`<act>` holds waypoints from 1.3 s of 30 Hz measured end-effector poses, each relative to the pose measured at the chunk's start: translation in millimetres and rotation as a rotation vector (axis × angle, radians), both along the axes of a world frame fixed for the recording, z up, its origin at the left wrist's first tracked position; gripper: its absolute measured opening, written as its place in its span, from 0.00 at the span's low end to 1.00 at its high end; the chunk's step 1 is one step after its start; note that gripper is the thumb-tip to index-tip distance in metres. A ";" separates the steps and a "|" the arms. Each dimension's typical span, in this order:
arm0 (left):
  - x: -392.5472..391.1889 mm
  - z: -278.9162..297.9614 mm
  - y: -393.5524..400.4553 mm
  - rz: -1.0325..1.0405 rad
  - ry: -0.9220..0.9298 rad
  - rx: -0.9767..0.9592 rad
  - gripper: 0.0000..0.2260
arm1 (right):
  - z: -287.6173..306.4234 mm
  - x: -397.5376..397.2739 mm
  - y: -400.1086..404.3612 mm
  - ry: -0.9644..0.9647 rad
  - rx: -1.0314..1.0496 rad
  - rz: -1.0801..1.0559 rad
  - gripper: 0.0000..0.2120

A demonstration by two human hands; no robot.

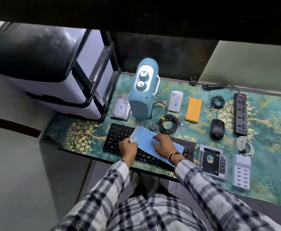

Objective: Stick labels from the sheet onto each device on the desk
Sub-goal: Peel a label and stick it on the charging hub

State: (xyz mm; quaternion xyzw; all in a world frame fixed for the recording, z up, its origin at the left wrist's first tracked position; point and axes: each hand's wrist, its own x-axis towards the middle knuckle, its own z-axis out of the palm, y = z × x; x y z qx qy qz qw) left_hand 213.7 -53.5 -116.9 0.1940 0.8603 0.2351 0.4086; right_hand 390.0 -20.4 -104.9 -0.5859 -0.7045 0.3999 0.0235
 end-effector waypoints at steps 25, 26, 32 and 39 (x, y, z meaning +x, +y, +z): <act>-3.6 17.2 -2.9 -0.064 -0.450 0.373 0.18 | 28.4 -30.5 23.4 0.295 0.036 -0.045 0.05; -3.9 17.8 -2.4 -0.075 -0.453 0.374 0.18 | 28.6 -29.5 24.0 0.294 0.036 -0.045 0.05; -1.4 24.2 -1.6 -0.150 -0.488 0.393 0.15 | 25.6 -22.7 28.7 0.315 0.048 -0.060 0.05; 3.8 29.8 -0.4 -0.177 -0.518 0.398 0.16 | 19.6 -20.2 29.9 0.310 0.054 -0.066 0.05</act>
